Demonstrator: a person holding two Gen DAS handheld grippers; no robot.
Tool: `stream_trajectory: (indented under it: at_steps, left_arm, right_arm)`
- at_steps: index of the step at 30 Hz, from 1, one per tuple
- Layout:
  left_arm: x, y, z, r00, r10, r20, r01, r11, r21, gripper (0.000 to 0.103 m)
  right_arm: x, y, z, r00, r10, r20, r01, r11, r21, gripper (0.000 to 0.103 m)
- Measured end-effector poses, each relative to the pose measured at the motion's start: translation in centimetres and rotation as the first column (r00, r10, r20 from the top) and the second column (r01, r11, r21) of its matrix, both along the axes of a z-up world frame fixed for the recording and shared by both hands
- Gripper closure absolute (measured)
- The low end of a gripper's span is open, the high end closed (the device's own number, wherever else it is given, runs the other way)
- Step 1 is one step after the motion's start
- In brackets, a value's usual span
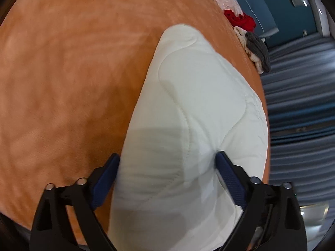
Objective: Fold large clothes
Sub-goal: 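Lift the folded jacket with both grippers and flip it over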
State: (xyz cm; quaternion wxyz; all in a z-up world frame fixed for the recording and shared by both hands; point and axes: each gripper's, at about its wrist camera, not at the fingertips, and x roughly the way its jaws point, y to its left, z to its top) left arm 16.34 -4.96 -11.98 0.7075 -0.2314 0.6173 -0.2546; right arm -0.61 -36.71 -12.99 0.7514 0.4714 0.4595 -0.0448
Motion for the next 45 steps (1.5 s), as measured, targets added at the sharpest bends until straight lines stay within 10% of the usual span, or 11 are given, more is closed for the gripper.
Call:
stream_trajectory:
  at_steps: [3, 9, 18, 31, 39, 45]
  left_arm:
    - [-0.1, -0.2, -0.6, 1.0, 0.025, -0.006, -0.025, 0.999, -0.025, 0.005]
    - [-1.7, -2.9, 3.8, 0.985, -0.068, 0.162, 0.057, 0.996, 0.07, 0.02]
    - [-4.7, -3.7, 14.2, 0.884, -0.149, 0.444, 0.135, 0.989, 0.063, 0.034]
    - [-7.2, -2.0, 33.0, 0.588, -0.004, 0.809, 0.185, 0.974, -0.13, 0.035]
    - [-6.3, 1.1, 39.4, 0.4, 0.094, 0.912, 0.175, 0.969, -0.177, 0.035]
    - [-3.3, 3.0, 39.7, 0.337, 0.138, 0.931, 0.149, 0.969, -0.197, 0.034]
  right_arm:
    - [0.2, -0.1, -0.6, 1.0, -0.005, 0.008, 0.005, 1.0, 0.008, 0.009]
    - [-0.3, 0.1, 2.8, 0.998, 0.033, 0.055, -0.029, 0.997, -0.072, 0.067]
    - [-3.2, 0.3, 13.3, 0.97, 0.047, 0.239, 0.02, 0.964, -0.267, 0.071]
    - [-4.7, 1.4, 31.4, 0.796, 0.184, 0.577, 0.133, 0.876, -0.464, 0.071]
    - [-1.4, 3.6, 38.7, 0.675, 0.313, 0.668, 0.157, 0.823, -0.545, 0.071]
    - [3.7, 5.3, 39.8, 0.629, 0.373, 0.682, 0.142, 0.807, -0.573, 0.071]
